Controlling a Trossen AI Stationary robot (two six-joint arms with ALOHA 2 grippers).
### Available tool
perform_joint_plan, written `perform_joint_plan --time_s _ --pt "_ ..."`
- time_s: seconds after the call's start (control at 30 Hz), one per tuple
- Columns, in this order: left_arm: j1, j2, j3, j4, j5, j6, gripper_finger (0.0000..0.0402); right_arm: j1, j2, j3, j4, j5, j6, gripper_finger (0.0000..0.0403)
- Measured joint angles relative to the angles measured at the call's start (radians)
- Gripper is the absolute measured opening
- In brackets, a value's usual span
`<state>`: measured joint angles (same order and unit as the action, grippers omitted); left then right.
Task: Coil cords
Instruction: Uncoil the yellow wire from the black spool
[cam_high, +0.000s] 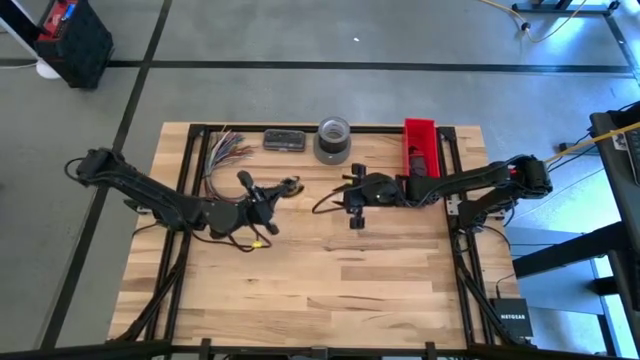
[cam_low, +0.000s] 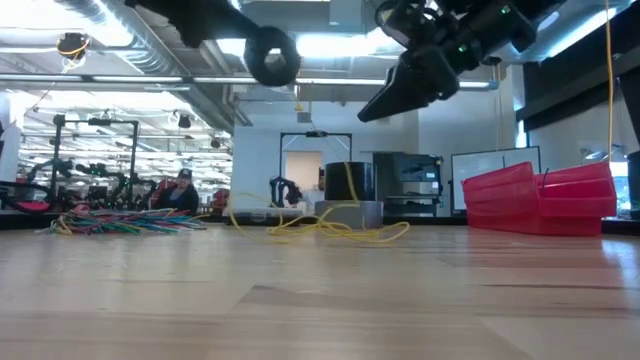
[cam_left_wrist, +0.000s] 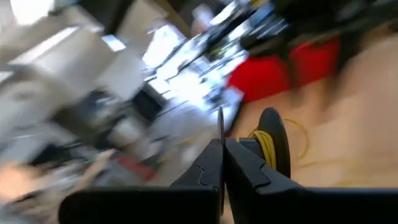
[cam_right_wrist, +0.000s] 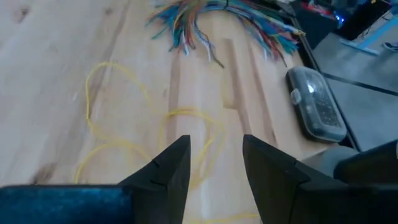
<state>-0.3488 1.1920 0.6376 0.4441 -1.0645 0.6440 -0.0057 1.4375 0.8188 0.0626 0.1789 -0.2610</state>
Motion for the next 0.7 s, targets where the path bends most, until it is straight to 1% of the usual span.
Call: perform_joint_plan --time_s 0.17,0.23,0.37,0.47,0.57,0.7 --pt "0.057 -0.102 0.0 -0.201 0.37 -0.259 0.0 -0.004 -0.002 0.0 0.008 -0.04 0.002 0.0152" --pt "0.09 -0.135 0.0 -0.274 0.444 -0.35 0.0 -0.001 -0.002 0.0 0.008 -0.041 0.002 0.0152" --pt "0.142 -0.158 0.0 -0.316 0.434 -0.448 0.0 -0.001 -0.002 0.0 0.002 -0.041 0.002 0.0152" --pt "0.161 -0.157 0.0 -0.304 0.425 -0.473 0.0 -0.001 -0.002 0.0 0.008 -0.041 0.002 0.0152" --pt "0.165 -0.156 0.0 -0.308 0.425 -0.475 0.0 -0.001 -0.002 0.0 0.085 -0.034 0.01 0.0152" --pt "0.165 -0.156 0.0 -0.305 0.425 -0.475 0.0 -0.001 -0.002 0.0 0.17 0.013 0.055 0.0152"
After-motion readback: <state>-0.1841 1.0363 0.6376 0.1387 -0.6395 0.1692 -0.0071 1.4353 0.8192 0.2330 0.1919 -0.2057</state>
